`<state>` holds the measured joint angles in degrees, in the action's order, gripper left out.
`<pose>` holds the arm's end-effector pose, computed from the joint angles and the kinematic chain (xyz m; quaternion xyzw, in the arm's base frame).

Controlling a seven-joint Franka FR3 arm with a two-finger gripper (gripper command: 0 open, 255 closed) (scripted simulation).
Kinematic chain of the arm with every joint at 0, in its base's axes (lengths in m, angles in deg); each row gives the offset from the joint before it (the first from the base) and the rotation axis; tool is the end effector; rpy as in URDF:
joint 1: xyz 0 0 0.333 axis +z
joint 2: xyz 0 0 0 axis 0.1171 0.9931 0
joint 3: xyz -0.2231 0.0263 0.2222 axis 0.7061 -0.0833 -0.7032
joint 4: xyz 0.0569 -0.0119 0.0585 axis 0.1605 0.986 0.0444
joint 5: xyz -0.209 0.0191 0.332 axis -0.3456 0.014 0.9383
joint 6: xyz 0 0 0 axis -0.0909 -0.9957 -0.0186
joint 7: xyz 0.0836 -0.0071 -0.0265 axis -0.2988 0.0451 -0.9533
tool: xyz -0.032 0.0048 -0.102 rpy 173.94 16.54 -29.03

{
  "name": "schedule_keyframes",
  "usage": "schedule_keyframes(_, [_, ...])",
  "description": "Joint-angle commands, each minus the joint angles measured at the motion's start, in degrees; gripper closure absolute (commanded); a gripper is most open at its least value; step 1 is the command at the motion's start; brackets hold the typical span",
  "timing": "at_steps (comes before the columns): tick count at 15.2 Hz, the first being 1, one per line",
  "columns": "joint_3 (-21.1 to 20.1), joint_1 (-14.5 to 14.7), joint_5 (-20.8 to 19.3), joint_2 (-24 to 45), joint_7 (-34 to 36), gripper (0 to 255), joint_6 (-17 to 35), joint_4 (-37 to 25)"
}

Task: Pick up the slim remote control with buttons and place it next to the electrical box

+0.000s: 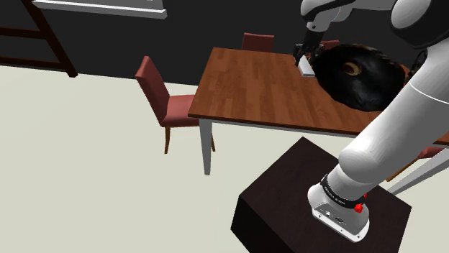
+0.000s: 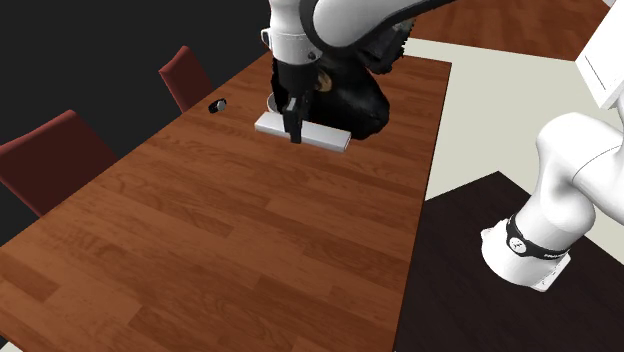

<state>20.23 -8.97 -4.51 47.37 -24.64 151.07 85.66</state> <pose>0.4394 -0.3599 0.4678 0.9459 -0.3244 0.0017 0.0102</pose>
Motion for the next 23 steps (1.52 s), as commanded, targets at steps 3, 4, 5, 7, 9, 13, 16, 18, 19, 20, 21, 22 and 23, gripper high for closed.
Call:
schedule_keyframes(3, [-0.01, 0.03, -0.23, -0.54, 0.10, 255, -3.02, -2.53])
schedule_keyframes(4, [-0.01, 0.04, -0.28, -0.67, 0.12, 255, -3.77, -3.16])
schedule_keyframes(5, [-0.02, 0.05, -0.33, -0.78, 0.15, 255, -4.52, -3.80])
schedule_keyframes(7, [-0.03, 0.06, -0.40, -0.97, 0.18, 255, -6.03, -5.14])
schedule_keyframes(9, [-0.04, 0.08, -0.46, -1.11, 0.20, 255, -7.54, -6.53])
schedule_keyframes(13, [-0.05, 0.09, -0.49, -1.22, 0.19, 255, -10.60, -9.49])
schedule_keyframes(16, [-0.04, 0.08, -0.46, -1.15, 0.14, 255, -12.93, -11.87])
schedule_keyframes(18, [-0.02, 0.06, -0.41, -1.04, 0.08, 255, -14.49, -13.54])
schedule_keyframes(19, [-0.01, 0.05, -0.38, -0.96, 0.05, 255, -15.28, -14.41])
schedule_keyframes(20, [0.00, 0.03, -0.34, -0.86, 0.01, 255, -16.07, -15.29])
schedule_keyframes(21, [0.02, 0.02, -0.29, -0.75, -0.04, 255, -16.87, -16.19])
schedule_keyframes(22, [0.03, 0.00, -0.24, -0.62, -0.08, 255, -17.67, -17.11])
schedule_keyframes(23, [0.05, -0.03, -0.18, -0.48, -0.14, 255, -18.48, -18.04])
